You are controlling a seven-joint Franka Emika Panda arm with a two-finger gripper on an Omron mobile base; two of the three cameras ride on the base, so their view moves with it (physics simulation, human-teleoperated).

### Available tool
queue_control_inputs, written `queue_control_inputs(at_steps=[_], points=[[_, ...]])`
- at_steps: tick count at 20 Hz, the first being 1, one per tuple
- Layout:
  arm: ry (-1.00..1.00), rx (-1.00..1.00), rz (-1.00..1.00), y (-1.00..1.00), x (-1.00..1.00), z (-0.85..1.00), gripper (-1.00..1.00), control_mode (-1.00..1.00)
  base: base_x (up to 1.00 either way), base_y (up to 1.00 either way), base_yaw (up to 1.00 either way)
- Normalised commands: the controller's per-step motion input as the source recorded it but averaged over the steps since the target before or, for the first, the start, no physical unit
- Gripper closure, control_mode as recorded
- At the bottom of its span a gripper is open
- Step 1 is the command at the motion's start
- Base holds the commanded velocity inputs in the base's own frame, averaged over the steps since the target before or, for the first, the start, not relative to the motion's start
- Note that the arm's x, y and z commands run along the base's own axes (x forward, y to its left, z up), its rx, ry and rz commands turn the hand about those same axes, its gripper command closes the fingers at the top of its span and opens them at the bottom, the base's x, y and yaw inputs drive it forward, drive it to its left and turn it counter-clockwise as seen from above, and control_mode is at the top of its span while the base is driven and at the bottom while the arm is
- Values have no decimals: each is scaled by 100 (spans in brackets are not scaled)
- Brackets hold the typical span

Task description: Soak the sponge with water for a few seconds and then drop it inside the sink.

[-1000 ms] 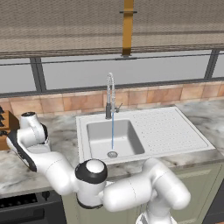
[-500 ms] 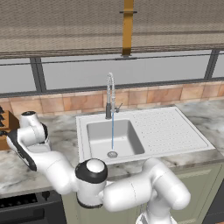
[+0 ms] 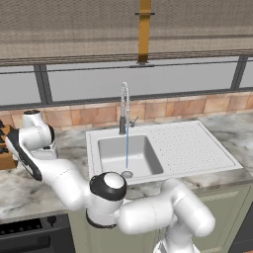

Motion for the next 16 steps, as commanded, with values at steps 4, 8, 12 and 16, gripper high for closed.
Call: queue_control_inputs(at_steps=[4,8,12,16], points=[[0,4,0,-56,-40,48,100,-100,0,0,0],[-2,12,0,-78,-60,56,100,-100,0,0,0],[-9,15,0,-92,-81,44,100,-100,0,0,0],[-10,16,0,-94,-81,42,100,-100,0,0,0]])
